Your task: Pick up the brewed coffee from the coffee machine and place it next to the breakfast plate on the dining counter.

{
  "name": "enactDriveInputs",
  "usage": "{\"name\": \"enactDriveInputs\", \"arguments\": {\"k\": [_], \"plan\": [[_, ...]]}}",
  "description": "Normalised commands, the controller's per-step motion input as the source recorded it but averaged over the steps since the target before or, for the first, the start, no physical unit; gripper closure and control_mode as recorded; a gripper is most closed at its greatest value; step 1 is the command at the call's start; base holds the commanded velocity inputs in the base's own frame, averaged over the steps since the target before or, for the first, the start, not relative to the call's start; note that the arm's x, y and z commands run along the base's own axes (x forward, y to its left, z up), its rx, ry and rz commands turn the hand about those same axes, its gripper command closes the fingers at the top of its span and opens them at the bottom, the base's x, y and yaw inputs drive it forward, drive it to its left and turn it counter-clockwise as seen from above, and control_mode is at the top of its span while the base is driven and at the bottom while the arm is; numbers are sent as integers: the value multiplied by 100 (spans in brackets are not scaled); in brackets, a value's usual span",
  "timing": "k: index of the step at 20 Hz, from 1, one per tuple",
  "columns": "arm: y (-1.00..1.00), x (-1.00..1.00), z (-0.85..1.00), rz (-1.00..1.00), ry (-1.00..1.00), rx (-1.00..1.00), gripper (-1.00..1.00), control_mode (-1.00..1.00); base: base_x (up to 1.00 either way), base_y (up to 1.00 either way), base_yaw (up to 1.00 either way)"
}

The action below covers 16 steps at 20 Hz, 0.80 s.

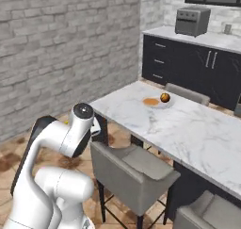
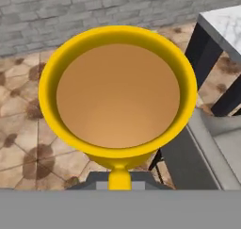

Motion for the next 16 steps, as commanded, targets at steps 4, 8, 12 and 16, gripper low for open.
{"name": "enactDriveInputs", "arguments": {"k": [4,8,12,16], "plan": [[0,0,0,0,0,0,100,100,71,100,-50],[0,0,0,0,0,0,100,100,64,100,-55],[0,0,0,0,0,0,100,100,61,100,-60],[0,0,0,0,0,0,100,100,55,100,-61]]}}
